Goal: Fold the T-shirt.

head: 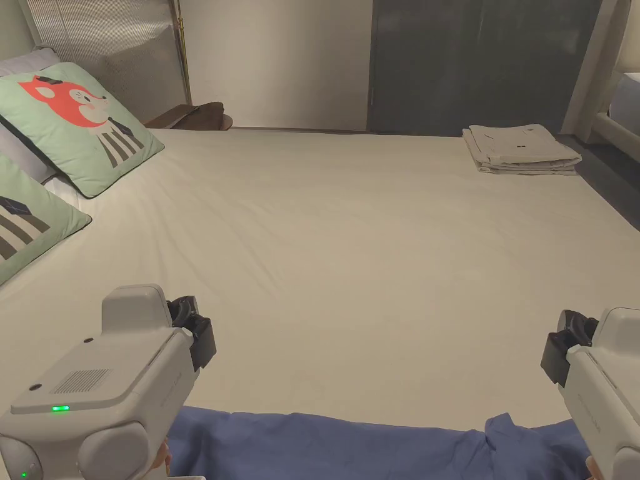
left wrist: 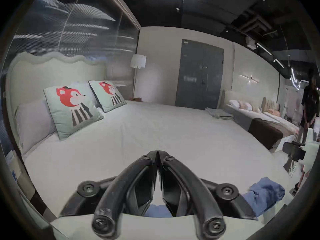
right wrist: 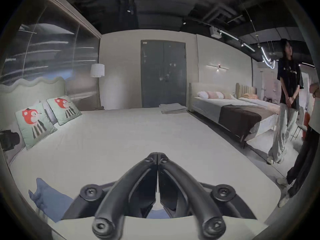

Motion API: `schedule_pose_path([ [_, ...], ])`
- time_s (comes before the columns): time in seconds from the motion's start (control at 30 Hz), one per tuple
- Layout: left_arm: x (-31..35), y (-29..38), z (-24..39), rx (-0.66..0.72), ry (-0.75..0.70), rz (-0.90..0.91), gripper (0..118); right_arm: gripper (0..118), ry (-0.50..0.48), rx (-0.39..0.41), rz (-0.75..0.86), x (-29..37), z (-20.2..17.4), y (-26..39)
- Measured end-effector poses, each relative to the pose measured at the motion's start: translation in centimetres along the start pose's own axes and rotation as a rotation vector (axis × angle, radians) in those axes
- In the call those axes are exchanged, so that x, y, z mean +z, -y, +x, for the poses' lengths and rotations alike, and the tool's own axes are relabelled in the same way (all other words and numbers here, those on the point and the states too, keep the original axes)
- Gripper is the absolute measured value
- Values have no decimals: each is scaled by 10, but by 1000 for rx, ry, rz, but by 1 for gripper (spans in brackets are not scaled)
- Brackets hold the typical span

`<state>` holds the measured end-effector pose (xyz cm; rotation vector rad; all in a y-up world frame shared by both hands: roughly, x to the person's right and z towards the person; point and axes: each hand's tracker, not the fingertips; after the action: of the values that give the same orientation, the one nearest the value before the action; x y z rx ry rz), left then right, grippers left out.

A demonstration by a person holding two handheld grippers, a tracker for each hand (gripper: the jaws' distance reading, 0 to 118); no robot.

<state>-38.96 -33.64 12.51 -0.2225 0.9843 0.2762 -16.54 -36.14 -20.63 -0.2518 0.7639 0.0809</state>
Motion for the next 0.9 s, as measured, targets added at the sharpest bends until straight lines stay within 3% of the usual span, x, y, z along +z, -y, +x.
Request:
schedule_pose_path([
  [0.2, -14, 6, -60, 162, 96, -144, 0, 0, -11, 20, 2, -1, -8, 2],
  [0.33, -36, 26, -117, 303, 248, -398, 4, 0, -14, 17, -14, 6, -13, 5],
  [0.37, -40, 32, -126, 328, 266, -451, 23, 0, -14, 19, -17, 6, -14, 6],
  [0.47, -55, 54, -160, 409, 333, -594, 110, 0, -12, 27, -29, 7, -15, 7],
  [0.63, -73, 77, -192, 621, 321, -696, 109, 0, -5, 31, -46, 11, -21, 10],
  [0.73, -87, 93, -199, 737, 397, -752, 108, 0, -11, 35, -55, 16, -29, 11],
  [0.9, -85, 99, -161, 746, 490, -788, 106, 0, -13, 39, -60, 23, -34, 7],
])
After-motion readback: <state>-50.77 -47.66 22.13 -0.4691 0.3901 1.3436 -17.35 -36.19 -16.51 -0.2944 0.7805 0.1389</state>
